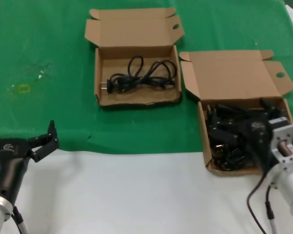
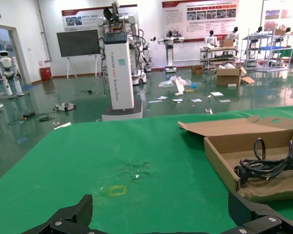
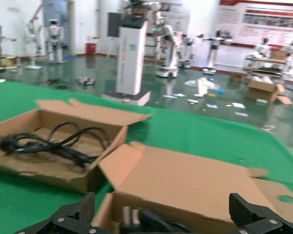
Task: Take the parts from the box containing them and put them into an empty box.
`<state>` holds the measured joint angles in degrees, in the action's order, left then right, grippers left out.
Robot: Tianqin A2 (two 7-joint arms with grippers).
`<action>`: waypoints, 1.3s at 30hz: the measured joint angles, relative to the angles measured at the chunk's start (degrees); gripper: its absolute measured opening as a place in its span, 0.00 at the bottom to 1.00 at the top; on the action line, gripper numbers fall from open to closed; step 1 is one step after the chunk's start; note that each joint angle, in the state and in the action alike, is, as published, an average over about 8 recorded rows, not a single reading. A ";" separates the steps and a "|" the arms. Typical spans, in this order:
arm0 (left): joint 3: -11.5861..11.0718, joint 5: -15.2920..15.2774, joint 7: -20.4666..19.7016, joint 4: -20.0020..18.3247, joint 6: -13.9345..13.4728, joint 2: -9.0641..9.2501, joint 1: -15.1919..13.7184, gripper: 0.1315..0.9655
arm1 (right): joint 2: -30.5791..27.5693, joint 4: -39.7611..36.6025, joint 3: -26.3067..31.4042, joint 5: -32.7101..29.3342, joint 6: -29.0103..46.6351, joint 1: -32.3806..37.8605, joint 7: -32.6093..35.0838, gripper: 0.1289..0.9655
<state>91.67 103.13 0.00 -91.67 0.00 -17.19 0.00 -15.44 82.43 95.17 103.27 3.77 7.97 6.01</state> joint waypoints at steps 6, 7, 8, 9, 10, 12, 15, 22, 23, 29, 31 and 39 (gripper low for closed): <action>0.00 0.00 0.00 0.00 0.00 0.00 0.00 1.00 | -1.00 5.28 -2.00 -0.08 -2.16 -4.57 -3.45 1.00; 0.00 0.00 0.00 0.00 0.00 0.00 0.00 1.00 | -1.07 5.67 -2.15 -0.09 -2.32 -4.91 -3.70 1.00; 0.00 0.00 0.00 0.00 0.00 0.00 0.00 1.00 | -1.12 5.93 -2.24 -0.09 -2.42 -5.13 -3.87 1.00; 0.00 0.00 0.00 0.00 0.00 0.00 0.00 1.00 | -1.15 6.07 -2.30 -0.09 -2.48 -5.23 -3.96 1.00; 0.00 0.00 0.00 0.00 0.00 0.00 0.00 1.00 | -1.16 6.13 -2.32 -0.10 -2.51 -5.29 -4.00 1.00; 0.00 0.00 0.00 0.00 0.00 0.00 0.00 1.00 | -1.17 6.18 -2.34 -0.10 -2.53 -5.33 -4.03 1.00; 0.00 0.00 0.00 0.00 0.00 0.00 0.00 1.00 | -1.17 6.20 -2.35 -0.10 -2.54 -5.35 -4.04 1.00; 0.00 0.00 0.00 0.00 0.00 0.00 0.00 1.00 | -1.17 6.20 -2.35 -0.10 -2.54 -5.35 -4.04 1.00; 0.00 0.00 0.00 0.00 0.00 0.00 0.00 1.00 | -1.17 6.20 -2.35 -0.10 -2.54 -5.35 -4.04 1.00; 0.00 0.00 0.00 0.00 0.00 0.00 0.00 1.00 | -1.17 6.20 -2.35 -0.10 -2.54 -5.35 -4.04 1.00; 0.00 0.00 0.00 0.00 0.00 0.00 0.00 1.00 | -1.17 6.20 -2.35 -0.10 -2.54 -5.35 -4.04 1.00; 0.00 0.00 0.00 0.00 0.00 0.00 0.00 1.00 | -1.17 6.20 -2.35 -0.10 -2.54 -5.35 -4.04 1.00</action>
<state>91.67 103.13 0.00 -91.67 0.00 -17.19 0.00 -16.61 88.64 92.83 103.18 1.23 2.63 1.97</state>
